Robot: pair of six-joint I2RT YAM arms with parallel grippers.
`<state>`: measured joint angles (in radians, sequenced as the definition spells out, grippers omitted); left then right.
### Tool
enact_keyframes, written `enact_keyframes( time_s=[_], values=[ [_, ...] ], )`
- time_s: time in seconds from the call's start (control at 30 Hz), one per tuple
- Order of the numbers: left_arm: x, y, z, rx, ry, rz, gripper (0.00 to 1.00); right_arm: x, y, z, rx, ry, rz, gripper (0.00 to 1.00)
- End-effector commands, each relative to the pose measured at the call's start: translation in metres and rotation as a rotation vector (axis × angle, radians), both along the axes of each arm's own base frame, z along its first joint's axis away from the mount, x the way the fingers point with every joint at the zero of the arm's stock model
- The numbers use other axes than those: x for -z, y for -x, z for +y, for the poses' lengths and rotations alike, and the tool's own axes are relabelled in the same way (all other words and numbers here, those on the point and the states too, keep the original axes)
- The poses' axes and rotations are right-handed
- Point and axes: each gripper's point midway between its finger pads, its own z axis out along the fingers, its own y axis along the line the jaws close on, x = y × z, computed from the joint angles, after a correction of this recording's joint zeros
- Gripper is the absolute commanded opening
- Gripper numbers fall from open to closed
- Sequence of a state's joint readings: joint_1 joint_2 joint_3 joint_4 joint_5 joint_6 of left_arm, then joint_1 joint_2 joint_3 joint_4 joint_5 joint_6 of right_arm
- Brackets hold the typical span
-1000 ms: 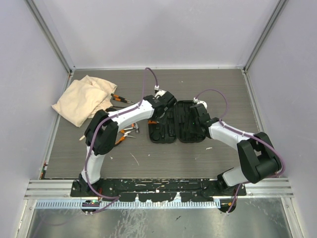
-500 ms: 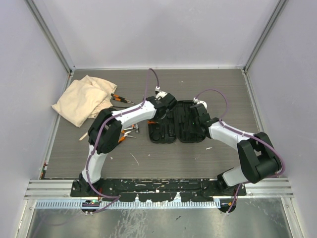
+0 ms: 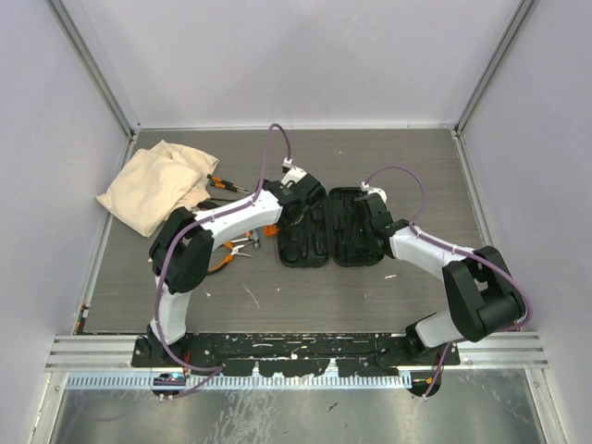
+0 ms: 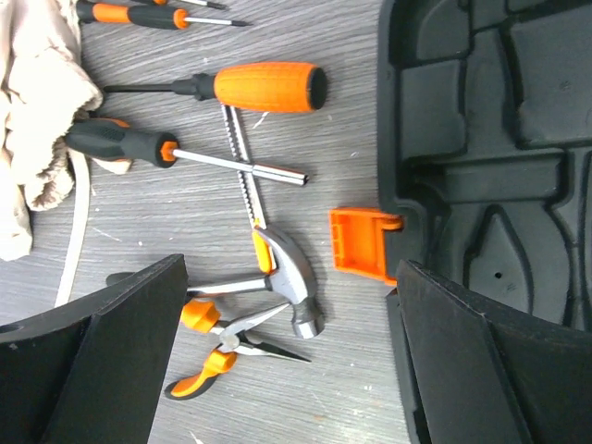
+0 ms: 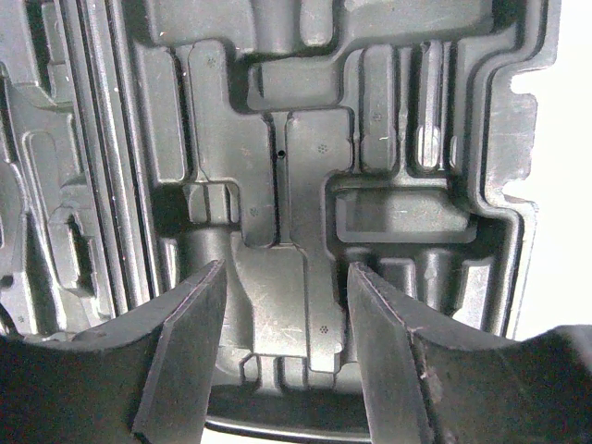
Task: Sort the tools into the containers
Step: Open the storage box at the center of the board.
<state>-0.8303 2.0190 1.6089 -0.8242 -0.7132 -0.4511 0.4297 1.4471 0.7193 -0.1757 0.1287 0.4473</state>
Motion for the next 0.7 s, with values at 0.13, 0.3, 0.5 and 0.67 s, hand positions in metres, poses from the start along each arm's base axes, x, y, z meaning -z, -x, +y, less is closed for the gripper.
enact_keyframes(
  time_s=[0.13,0.3,0.5,0.67],
  values=[
    [-0.040,-0.001,0.038,-0.072,0.043,-0.105,0.96,0.011,0.008,0.004,-0.015,-0.016,0.044,0.60],
    [-0.054,0.009,0.053,-0.055,0.203,-0.099,0.96,-0.002,0.004,0.008,-0.044,-0.034,0.007,0.60],
    [-0.080,0.022,0.074,-0.016,0.440,-0.114,0.96,-0.043,-0.007,0.009,-0.068,-0.034,-0.091,0.62],
    [-0.093,0.037,0.098,-0.015,0.510,-0.121,0.97,-0.077,-0.011,0.012,-0.106,-0.049,-0.173,0.64]
  ],
)
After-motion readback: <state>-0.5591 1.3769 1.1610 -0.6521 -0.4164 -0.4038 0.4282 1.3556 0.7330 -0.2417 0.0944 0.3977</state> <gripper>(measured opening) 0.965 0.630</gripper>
